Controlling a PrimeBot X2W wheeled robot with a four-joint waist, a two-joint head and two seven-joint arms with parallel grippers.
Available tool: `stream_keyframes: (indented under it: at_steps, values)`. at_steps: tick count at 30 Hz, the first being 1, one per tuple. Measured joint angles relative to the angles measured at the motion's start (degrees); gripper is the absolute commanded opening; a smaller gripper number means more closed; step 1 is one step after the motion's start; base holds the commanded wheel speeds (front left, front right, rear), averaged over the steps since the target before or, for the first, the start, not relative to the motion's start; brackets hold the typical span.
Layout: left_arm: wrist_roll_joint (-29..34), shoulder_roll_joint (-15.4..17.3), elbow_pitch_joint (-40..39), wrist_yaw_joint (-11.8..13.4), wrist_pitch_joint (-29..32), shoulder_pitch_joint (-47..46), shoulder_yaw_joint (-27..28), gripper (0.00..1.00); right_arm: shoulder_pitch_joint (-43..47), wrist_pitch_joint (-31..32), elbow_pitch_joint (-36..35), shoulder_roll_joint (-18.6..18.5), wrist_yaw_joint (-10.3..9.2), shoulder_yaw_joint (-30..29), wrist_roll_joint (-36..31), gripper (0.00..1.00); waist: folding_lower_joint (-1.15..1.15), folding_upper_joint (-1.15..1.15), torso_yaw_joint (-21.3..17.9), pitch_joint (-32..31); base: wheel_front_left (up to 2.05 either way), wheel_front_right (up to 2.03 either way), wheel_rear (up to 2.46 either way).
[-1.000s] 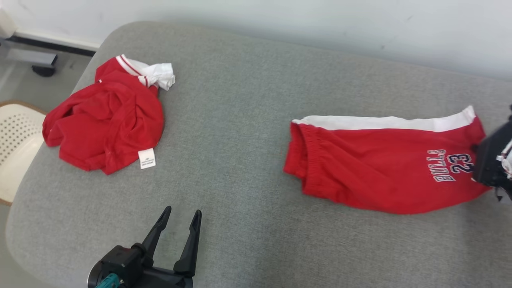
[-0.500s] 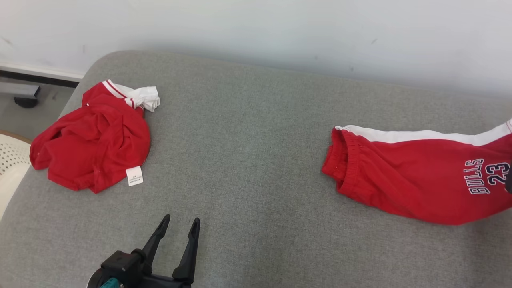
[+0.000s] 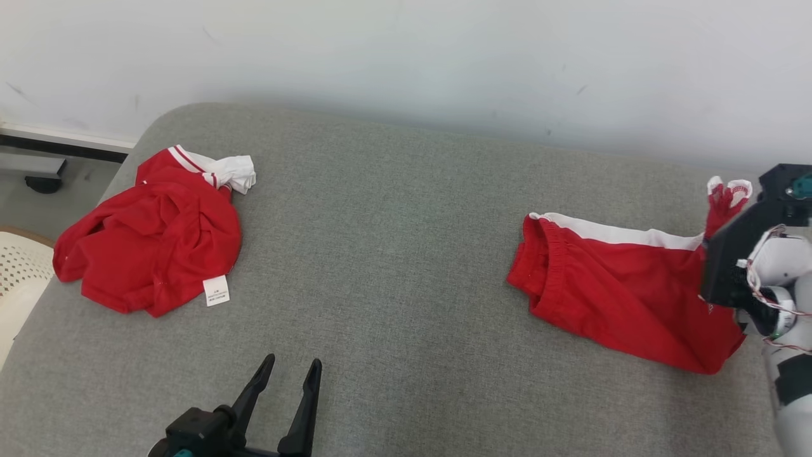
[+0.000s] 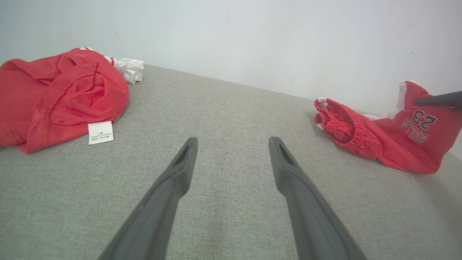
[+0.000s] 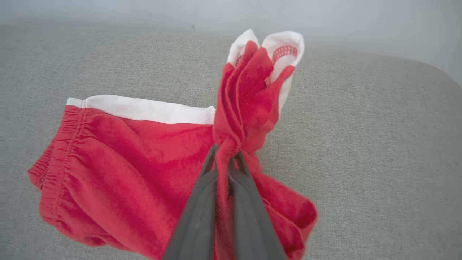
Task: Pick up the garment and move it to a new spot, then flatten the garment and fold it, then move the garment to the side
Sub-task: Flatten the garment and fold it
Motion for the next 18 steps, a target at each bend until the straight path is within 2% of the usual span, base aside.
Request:
stream_keyframes:
  at_steps: [7, 13, 18]
  values:
    - [-0.10, 0.09, 0.04, -0.26, 0.14, 0.02, -0.79, 1.00, -2.71, 2.63, 0.25, 7.40, 0.00, -1.47, -3.81, 0.00, 0.00, 0.01, 1.16, 0.17, 0.00, 0.00, 0.00]
    - [-0.27, -0.15, 0.27, -0.38, 0.30, -0.05, -1.26, 1.00, -4.61, 2.05, 4.98, 10.90, -0.01, -1.74, -6.81, 0.00, 0.00, 0.01, 3.15, 0.28, 0.00, 0.00, 0.00]
    - [-0.49, -0.36, 0.57, -0.48, 0.23, -0.10, -1.42, 1.00, -6.61, 0.34, 8.38, 11.72, -0.01, -2.25, -8.75, 0.00, 0.01, 0.01, 5.04, 0.78, 0.00, 0.00, 0.00]
